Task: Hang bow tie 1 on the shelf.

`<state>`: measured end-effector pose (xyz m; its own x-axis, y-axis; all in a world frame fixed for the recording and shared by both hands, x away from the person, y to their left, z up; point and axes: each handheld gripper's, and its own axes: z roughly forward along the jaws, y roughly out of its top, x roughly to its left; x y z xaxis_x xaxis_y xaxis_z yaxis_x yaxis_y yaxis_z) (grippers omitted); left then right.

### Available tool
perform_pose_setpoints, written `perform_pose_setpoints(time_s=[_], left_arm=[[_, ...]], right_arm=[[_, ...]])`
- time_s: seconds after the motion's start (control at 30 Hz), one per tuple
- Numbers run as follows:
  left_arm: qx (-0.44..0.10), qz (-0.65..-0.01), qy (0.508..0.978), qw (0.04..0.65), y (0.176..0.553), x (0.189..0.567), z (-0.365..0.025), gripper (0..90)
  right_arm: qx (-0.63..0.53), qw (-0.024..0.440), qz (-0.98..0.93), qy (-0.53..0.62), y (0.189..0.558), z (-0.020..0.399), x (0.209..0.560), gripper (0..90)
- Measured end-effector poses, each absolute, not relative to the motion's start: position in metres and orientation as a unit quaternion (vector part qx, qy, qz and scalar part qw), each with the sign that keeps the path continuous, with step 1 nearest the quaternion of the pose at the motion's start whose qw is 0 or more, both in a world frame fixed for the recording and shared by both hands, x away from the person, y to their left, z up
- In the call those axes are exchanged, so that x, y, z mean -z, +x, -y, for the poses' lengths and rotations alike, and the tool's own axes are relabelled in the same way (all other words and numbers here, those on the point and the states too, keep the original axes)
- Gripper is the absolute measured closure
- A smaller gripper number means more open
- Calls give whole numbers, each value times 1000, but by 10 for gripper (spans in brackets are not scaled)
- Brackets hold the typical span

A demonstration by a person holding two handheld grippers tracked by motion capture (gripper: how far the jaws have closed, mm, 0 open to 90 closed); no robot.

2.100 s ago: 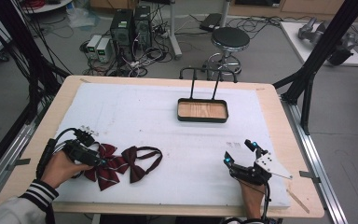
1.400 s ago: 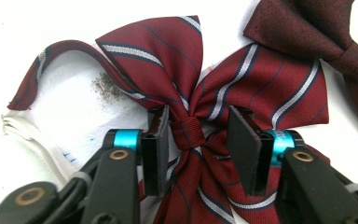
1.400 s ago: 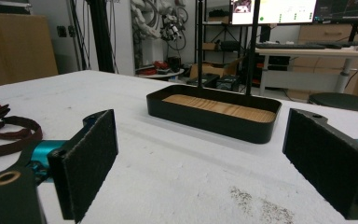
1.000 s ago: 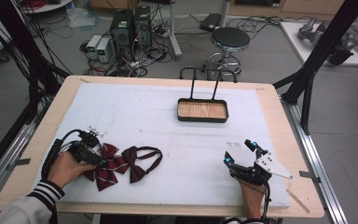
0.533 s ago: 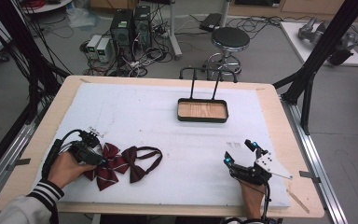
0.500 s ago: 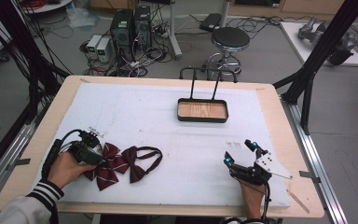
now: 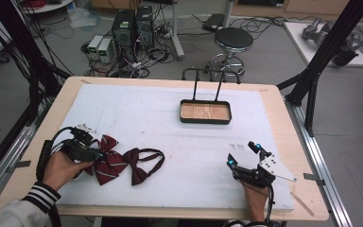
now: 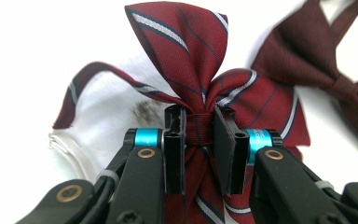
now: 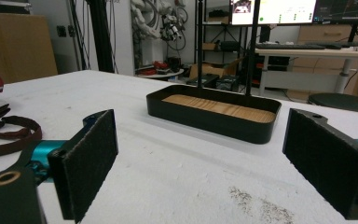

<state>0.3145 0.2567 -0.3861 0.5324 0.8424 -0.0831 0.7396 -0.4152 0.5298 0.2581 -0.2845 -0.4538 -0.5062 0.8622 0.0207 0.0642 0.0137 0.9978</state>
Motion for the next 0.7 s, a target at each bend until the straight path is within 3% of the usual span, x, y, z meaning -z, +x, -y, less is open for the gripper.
perform_pose_setpoints(time_s=[0.7], left_arm=[[-203,-461,774,385,312,353,-264,754]], right_arm=[[-598,334,-629,368,258,284,454,94]])
